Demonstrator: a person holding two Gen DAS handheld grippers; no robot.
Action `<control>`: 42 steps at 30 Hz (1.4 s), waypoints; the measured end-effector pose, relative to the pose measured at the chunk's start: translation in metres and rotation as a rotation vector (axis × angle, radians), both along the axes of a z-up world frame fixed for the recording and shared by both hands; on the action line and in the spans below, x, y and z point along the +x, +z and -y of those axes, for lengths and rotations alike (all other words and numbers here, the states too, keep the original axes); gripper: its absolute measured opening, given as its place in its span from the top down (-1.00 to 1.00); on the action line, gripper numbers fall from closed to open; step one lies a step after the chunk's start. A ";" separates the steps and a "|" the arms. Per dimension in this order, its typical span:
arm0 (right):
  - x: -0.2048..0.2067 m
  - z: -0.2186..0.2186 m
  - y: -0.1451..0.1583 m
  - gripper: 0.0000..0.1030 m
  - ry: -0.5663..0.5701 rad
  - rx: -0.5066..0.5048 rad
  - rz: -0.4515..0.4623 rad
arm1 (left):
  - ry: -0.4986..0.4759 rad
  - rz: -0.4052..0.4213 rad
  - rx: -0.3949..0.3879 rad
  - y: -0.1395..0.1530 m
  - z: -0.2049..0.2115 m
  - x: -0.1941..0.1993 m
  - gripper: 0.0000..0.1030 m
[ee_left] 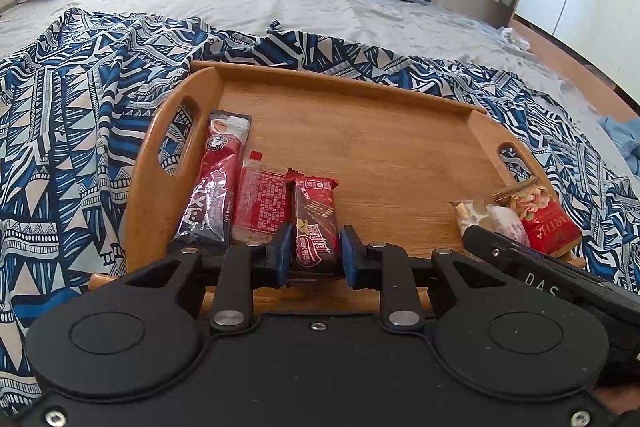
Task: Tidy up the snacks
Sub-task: 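Open the left gripper on the tray while the right gripper releases the cookie packet there, then move the left gripper to the brown almond box while the right gripper reaches the yellow chip bag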
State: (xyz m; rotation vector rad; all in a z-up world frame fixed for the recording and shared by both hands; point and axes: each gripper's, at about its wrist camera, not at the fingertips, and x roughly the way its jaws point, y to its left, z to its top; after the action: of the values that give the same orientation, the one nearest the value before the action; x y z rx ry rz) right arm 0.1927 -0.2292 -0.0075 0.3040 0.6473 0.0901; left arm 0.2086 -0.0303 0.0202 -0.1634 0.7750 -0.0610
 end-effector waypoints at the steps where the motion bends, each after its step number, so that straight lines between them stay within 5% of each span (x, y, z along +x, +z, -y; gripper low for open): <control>1: 0.000 0.001 0.000 0.54 -0.004 -0.001 0.000 | 0.002 -0.003 -0.004 0.000 -0.001 0.000 0.52; 11: -0.001 0.001 0.000 0.46 -0.007 -0.007 -0.003 | 0.028 -0.021 0.007 0.001 0.002 0.000 0.50; 14: -0.002 0.002 0.001 0.23 -0.001 0.005 -0.004 | 0.012 -0.030 0.012 0.001 0.004 0.000 0.43; 27: -0.019 -0.001 0.017 0.00 0.027 -0.013 0.031 | -0.055 -0.014 0.010 0.015 0.005 -0.020 -0.07; 34: -0.038 -0.001 0.027 -0.23 0.071 -0.023 0.057 | -0.123 0.053 0.066 0.033 0.003 -0.051 -0.55; 42: -0.069 -0.004 0.028 -0.61 0.147 -0.051 0.066 | -0.169 0.115 0.073 0.046 -0.010 -0.088 -0.73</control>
State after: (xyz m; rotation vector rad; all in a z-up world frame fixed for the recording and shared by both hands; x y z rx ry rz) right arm 0.1242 -0.2256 0.0205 0.2033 0.6046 0.2234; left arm 0.1207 -0.0202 0.0666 -0.0250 0.6739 -0.2002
